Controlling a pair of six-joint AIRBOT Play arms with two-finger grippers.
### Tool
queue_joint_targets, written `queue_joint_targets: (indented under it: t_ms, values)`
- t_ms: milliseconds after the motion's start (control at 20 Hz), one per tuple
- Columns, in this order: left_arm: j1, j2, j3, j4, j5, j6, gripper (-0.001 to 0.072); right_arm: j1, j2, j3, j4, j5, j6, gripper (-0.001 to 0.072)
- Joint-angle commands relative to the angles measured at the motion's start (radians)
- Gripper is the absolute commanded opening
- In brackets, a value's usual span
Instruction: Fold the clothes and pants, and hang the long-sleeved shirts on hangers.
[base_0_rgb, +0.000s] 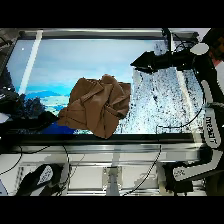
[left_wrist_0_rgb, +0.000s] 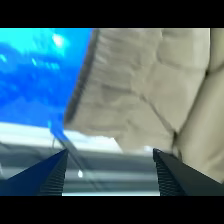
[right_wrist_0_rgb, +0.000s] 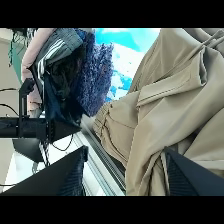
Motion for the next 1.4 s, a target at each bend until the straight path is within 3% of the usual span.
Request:
queue_joint_targets:
  t_ms: [0, 150, 350, 550, 600, 700, 800, 850, 900, 1350]
  values:
    - [0.012, -0.039, -0.007, 0.000, 0.105, 0.038, 0.0588, 0.001, 0.000, 0.000, 0.000, -0.001, 0.001, 0.0557]
    - [0.012, -0.137, -0.007, -0.016, 0.108, 0.083, 0.0554, 0.001, 0.000, 0.000, 0.001, -0.001, 0.001, 0.0557]
    - [0.012, -0.263, -0.007, -0.186, 0.103, 0.195, 0.0554, 0.001, 0.000, 0.000, 0.001, -0.001, 0.001, 0.0557]
    - [0.012, -0.321, -0.007, -0.239, 0.064, 0.227, 0.0529, 0.001, 0.000, 0.000, 0.001, -0.002, 0.001, 0.0557]
    - [0.012, -0.327, -0.007, -0.241, 0.049, 0.227, 0.0456, 0.001, 0.000, 0.000, 0.001, -0.002, 0.001, 0.0556]
    - [0.012, -0.328, -0.006, -0.269, 0.024, 0.227, 0.0059, 0.001, 0.000, 0.000, 0.003, -0.002, 0.001, 0.0553]
    - [0.012, -0.328, 0.000, -0.327, -0.010, 0.233, 0.0018, 0.001, 0.000, 0.000, 0.013, -0.011, 0.002, 0.0528]
    - [0.012, -0.325, 0.014, -0.356, -0.024, 0.243, 0.0016, 0.001, 0.002, 0.000, 0.018, -0.008, 0.002, 0.0318]
    - [0.012, -0.317, 0.035, -0.367, -0.034, 0.242, 0.0016, 0.002, 0.001, 0.001, 0.017, -0.005, 0.001, 0.0013]
    - [0.012, -0.169, 0.249, -0.322, -0.031, 0.237, 0.0015, 0.198, -0.133, 0.000, -0.030, -0.045, 0.061, 0.0013]
